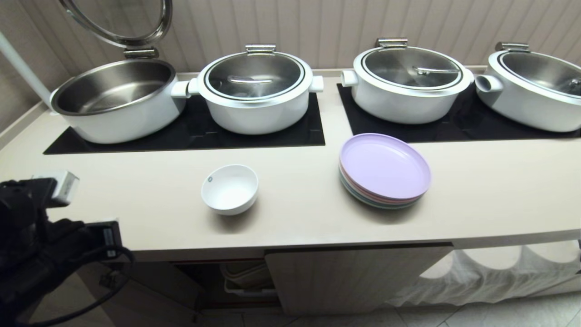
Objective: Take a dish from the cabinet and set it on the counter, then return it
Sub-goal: Pick up the bowl from the table
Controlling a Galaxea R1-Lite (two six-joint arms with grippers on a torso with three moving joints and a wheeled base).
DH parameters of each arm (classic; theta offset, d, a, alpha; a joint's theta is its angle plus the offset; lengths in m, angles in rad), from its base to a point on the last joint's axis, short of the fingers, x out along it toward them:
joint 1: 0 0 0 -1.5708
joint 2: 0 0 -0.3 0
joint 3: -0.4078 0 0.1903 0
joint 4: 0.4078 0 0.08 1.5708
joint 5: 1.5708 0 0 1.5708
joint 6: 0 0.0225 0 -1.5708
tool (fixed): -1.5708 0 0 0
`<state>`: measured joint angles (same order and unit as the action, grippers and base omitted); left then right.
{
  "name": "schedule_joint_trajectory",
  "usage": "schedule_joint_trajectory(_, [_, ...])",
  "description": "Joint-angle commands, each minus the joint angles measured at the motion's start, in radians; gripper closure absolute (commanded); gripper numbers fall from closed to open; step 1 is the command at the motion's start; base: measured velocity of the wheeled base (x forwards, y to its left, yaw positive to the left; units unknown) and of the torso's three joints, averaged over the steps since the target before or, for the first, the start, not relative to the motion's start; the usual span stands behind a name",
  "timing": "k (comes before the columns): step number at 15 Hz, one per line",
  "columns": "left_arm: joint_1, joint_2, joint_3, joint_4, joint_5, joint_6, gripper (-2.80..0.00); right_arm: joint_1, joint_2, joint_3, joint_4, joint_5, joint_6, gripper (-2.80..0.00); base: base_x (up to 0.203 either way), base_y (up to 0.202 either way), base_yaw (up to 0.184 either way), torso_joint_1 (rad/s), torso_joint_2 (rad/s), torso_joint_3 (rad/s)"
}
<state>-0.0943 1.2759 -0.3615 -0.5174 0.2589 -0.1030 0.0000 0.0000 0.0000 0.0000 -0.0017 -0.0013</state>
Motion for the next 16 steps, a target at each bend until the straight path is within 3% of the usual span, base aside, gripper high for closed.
schedule_joint_trajectory(1, [0.055, -0.104, 0.084, -0.004, 0.001, 0.001, 0.00, 0.000, 0.000, 0.000, 0.000, 0.001, 0.000, 0.00, 0.000, 0.000, 0.000, 0.000, 0.00, 0.000])
schedule_joint_trajectory(7, [0.151, -0.310, 0.294, -0.001, -0.004, 0.001, 0.00, 0.000, 0.000, 0.000, 0.000, 0.000, 0.000, 0.00, 0.000, 0.000, 0.000, 0.000, 0.00, 0.000])
schedule_joint_trajectory(11, [0.163, -0.359, 0.320, -0.003, -0.052, 0.000, 0.00, 0.002, 0.000, 0.000, 0.000, 0.001, 0.000, 0.00, 0.000, 0.000, 0.000, 0.000, 0.00, 0.000])
schedule_joint_trajectory(16, [0.163, -0.430, 0.357, 0.002, -0.056, 0.001, 0.00, 0.000, 0.000, 0.000, 0.000, 0.001, 0.000, 0.00, 0.000, 0.000, 0.000, 0.000, 0.00, 0.000])
